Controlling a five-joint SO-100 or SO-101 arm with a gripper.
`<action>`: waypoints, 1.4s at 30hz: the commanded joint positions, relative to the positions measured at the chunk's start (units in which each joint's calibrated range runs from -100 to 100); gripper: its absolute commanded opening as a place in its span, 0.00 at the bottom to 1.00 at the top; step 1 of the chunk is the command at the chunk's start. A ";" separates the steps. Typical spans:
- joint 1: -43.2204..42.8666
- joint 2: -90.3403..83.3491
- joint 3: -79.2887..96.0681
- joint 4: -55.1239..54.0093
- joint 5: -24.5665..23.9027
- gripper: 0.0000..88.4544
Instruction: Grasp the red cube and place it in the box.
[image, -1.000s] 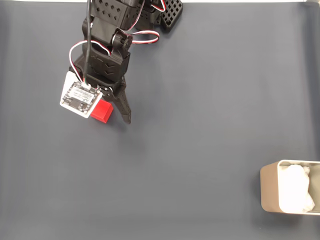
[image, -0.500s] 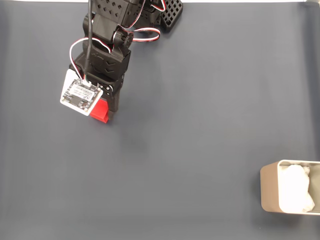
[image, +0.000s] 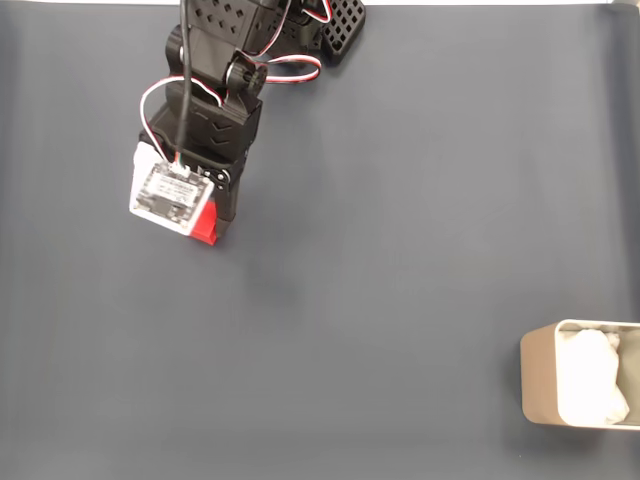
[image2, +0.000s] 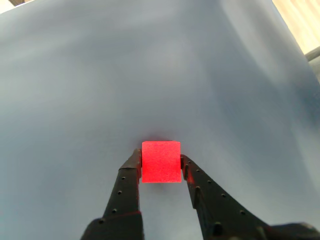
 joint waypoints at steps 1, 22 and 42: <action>-2.15 -3.80 -6.67 6.17 0.29 0.00; -28.85 -5.45 -43.63 31.99 -3.27 0.00; -44.83 24.19 -79.30 31.83 -1.12 0.00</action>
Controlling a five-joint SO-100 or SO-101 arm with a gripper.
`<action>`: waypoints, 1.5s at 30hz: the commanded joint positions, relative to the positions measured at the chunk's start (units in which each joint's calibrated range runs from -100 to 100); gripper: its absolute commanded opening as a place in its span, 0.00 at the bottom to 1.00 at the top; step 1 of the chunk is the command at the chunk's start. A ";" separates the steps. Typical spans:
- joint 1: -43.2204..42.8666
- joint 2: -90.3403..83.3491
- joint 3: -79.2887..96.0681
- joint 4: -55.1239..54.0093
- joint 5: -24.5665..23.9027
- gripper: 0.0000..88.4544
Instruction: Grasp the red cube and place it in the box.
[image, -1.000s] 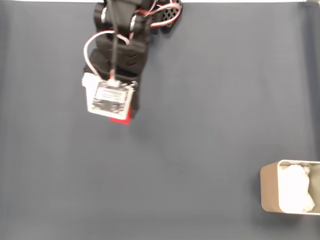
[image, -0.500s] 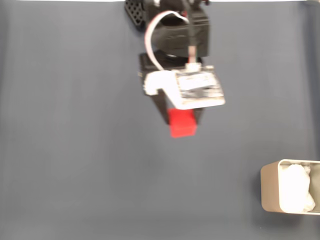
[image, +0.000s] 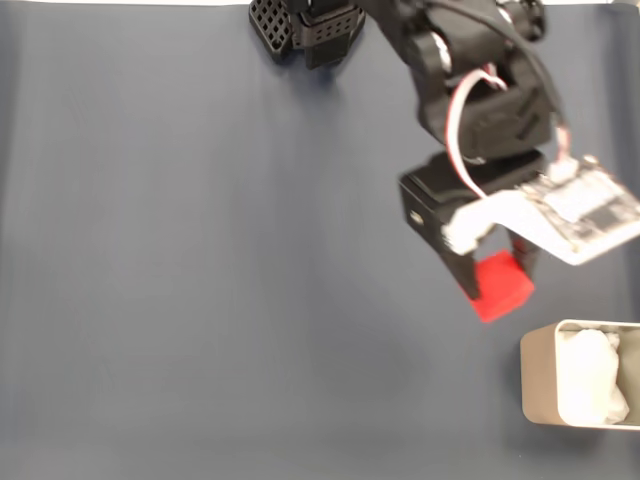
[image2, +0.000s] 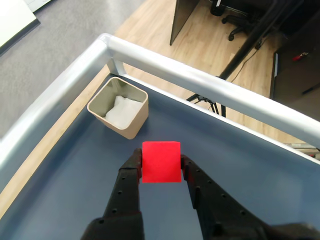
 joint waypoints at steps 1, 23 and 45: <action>-1.79 3.25 -8.25 -0.08 0.73 0.00; -4.63 27.43 -34.53 -7.37 -0.20 0.00; -8.82 40.26 -49.49 -10.24 -0.78 0.00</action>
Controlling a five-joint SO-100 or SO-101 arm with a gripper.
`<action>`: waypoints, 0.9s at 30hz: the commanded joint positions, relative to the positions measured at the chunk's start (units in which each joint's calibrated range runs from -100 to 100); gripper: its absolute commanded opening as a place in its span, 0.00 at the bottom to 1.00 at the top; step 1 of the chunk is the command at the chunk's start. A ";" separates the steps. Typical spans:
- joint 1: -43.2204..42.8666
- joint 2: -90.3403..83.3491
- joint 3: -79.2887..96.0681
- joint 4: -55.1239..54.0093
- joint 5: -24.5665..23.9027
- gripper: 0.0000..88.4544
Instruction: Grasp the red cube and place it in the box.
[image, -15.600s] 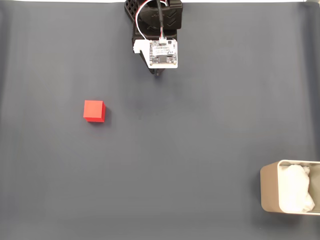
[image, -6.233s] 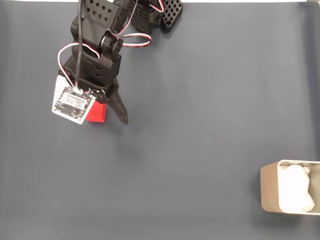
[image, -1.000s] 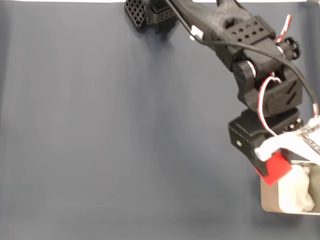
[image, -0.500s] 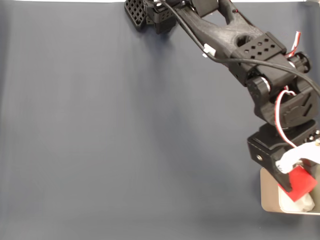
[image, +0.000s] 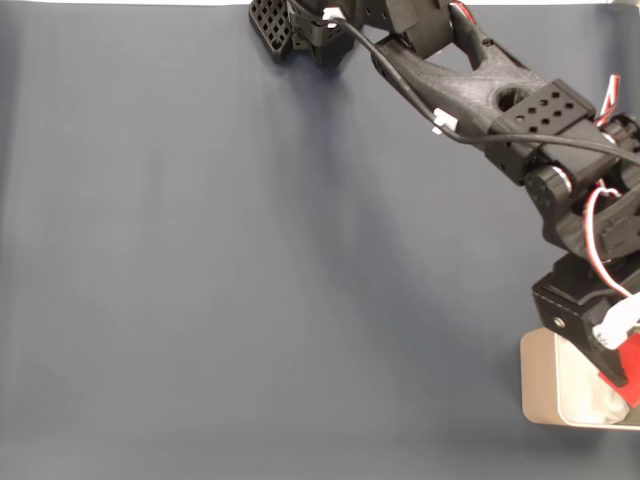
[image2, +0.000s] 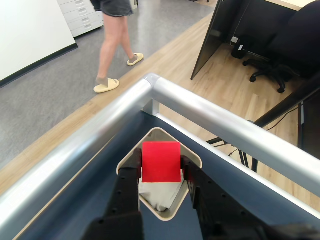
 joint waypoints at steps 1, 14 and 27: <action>-0.88 -0.82 -3.38 -1.17 -0.29 0.00; -0.60 -1.43 -3.01 -0.51 -1.37 0.04; 0.18 -4.63 -3.47 7.27 -0.59 0.31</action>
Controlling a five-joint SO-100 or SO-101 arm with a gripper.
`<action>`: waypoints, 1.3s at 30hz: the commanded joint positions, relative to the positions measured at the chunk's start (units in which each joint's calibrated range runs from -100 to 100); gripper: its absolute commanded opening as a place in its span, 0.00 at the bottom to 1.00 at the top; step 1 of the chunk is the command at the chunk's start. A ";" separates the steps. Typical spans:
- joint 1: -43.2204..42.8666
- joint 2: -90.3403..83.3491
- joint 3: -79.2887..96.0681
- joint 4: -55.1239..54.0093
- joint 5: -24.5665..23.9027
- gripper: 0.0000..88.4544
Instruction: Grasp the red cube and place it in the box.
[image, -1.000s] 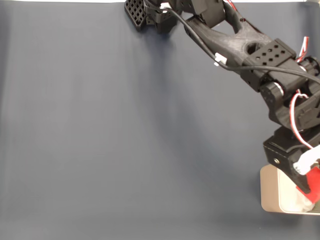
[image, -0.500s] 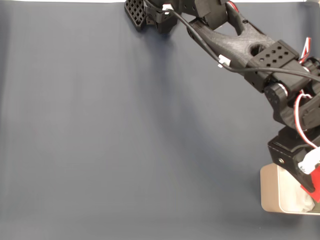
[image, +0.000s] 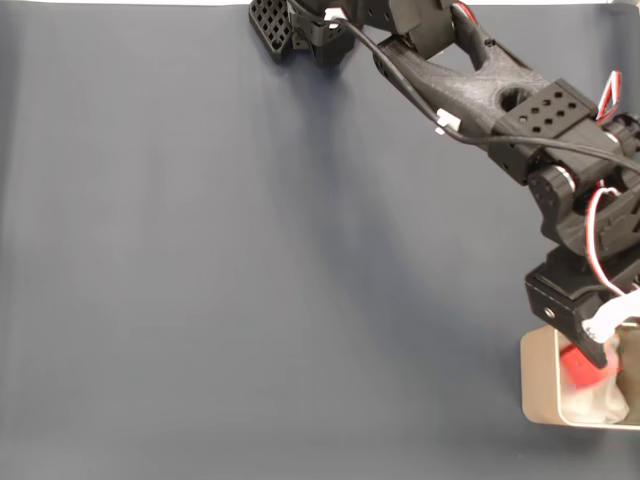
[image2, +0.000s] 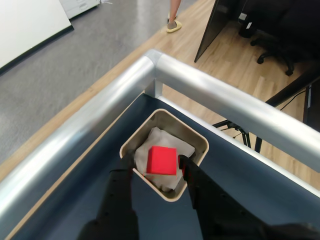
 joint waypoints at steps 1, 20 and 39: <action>0.48 -5.16 -3.38 0.43 0.10 0.33; 0.76 -6.63 -3.56 0.10 -0.49 0.38; 0.91 -2.47 -12.78 1.74 -0.49 0.37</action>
